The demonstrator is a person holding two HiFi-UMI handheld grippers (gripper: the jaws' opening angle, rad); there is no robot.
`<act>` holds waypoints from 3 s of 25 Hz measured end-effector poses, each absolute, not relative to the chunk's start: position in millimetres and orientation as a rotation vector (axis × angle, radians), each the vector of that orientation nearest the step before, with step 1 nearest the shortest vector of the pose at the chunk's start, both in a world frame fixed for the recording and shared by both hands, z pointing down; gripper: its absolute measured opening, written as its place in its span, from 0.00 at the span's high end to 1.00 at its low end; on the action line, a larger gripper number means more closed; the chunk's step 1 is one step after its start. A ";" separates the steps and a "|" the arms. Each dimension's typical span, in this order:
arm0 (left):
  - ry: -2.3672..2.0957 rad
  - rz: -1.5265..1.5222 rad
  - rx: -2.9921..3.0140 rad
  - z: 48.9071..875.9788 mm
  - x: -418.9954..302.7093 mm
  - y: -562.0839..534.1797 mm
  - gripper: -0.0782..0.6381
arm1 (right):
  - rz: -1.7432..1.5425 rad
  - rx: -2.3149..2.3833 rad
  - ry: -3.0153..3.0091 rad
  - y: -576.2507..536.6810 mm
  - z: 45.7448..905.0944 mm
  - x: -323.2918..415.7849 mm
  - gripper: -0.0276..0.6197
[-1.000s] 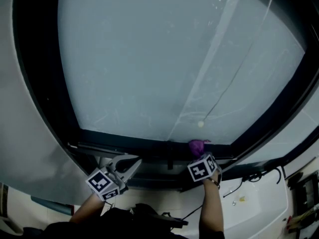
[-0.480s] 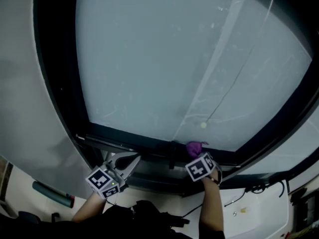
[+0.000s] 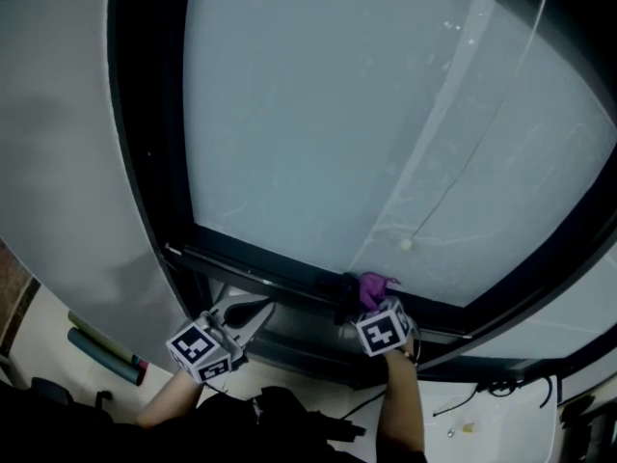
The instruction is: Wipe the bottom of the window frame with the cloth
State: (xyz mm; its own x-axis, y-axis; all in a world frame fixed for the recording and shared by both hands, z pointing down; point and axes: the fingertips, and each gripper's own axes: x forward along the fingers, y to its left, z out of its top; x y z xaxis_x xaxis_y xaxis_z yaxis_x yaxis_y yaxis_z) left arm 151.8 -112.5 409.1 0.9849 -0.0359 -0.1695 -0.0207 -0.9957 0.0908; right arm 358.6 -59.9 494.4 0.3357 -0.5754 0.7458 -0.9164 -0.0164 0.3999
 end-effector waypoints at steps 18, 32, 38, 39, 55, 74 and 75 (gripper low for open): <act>-0.200 -0.211 3.083 415.4 134.4 -90.5 0.88 | 0.407 1.691 -1.594 -69.5 500.6 318.0 0.83; -0.079 -0.175 3.096 421.0 121.3 -109.3 0.88 | 0.315 2.020 -1.501 -69.0 505.8 320.0 0.82; 0.078 -0.167 3.079 421.3 107.7 -143.6 0.88 | 0.304 2.253 -1.321 -66.0 504.0 312.6 0.82; 0.100 -0.161 3.077 422.1 106.1 -149.0 0.88 | 0.315 2.269 -1.313 -69.1 502.8 309.2 0.82; 0.303 -0.165 3.029 430.6 96.1 -178.9 0.88 | 0.349 2.504 -1.132 -88.8 501.7 283.9 0.82; 0.335 -0.159 3.056 436.0 89.0 -192.6 0.88 | 0.331 2.547 -1.133 -137.1 490.7 263.4 0.83; 0.333 -0.156 3.049 434.6 87.5 -192.4 0.88 | 0.358 2.563 -1.147 -138.4 489.7 267.2 0.83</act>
State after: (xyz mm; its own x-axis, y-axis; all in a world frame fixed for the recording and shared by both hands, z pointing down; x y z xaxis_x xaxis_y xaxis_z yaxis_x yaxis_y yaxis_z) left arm 87.5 -192.4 434.6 0.9713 0.2118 -0.1083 0.2189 -0.9739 0.0592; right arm 267.2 -138.4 489.7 0.6482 -0.6776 0.3473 -0.7549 -0.6316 0.1766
